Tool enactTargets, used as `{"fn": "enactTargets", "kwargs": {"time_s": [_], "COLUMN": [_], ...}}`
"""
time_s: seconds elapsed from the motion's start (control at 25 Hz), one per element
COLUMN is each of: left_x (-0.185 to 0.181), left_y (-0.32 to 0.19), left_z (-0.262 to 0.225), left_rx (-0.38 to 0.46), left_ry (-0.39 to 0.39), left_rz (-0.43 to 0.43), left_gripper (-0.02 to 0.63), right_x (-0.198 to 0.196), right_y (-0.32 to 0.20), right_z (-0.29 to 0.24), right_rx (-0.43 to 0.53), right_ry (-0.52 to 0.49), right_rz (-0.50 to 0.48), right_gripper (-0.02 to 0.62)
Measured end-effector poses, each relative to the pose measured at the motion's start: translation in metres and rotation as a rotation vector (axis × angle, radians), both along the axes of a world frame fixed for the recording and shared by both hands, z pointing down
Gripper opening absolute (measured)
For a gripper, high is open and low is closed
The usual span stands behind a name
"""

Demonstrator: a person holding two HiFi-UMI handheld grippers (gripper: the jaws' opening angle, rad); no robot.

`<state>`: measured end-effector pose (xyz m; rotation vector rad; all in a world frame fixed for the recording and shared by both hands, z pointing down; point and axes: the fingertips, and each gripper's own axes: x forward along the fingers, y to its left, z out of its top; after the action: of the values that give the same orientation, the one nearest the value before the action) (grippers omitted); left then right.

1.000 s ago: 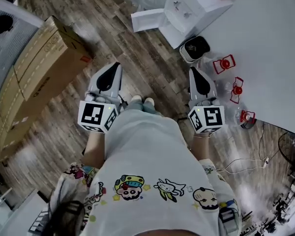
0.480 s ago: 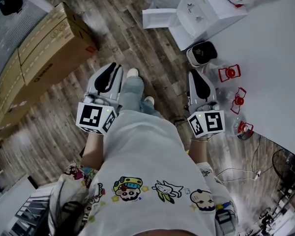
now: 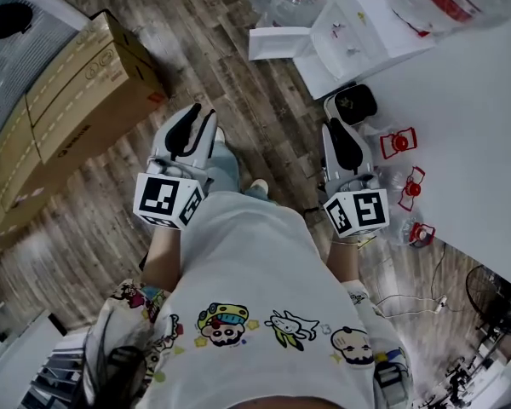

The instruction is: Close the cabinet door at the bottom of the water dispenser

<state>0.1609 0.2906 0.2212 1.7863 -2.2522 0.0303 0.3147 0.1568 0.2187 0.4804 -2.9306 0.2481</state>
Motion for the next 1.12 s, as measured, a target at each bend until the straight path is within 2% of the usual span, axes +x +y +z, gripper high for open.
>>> {"fn": "enactTargets", "kwargs": {"time_s": [0.44, 0.64, 0.8, 1.12], "left_x": [-0.14, -0.193, -0.22, -0.244], "left_y": [-0.037, -0.04, -0.035, -0.014], "left_z": [-0.005, -0.004, 0.001, 0.021], "left_rx": [-0.005, -0.008, -0.01, -0.033], "left_ry": [0.002, 0.005, 0.018, 0.078], "left_rz": [0.043, 0.062, 0.077, 0.073], "left_gripper": [0.121, 0.12, 0.121, 0.121], "right_x": [-0.134, -0.179, -0.202, -0.225], "right_y": [-0.038, -0.04, -0.036, -0.021], "right_z": [-0.004, -0.004, -0.001, 0.015], "right_rx": [0.008, 0.003, -0.011, -0.054], "right_ry": [0.025, 0.035, 0.051, 0.101], "right_rz": [0.026, 0.048, 0.073, 0.089], "right_gripper": [0.111, 0.13, 0.14, 0.156]}}
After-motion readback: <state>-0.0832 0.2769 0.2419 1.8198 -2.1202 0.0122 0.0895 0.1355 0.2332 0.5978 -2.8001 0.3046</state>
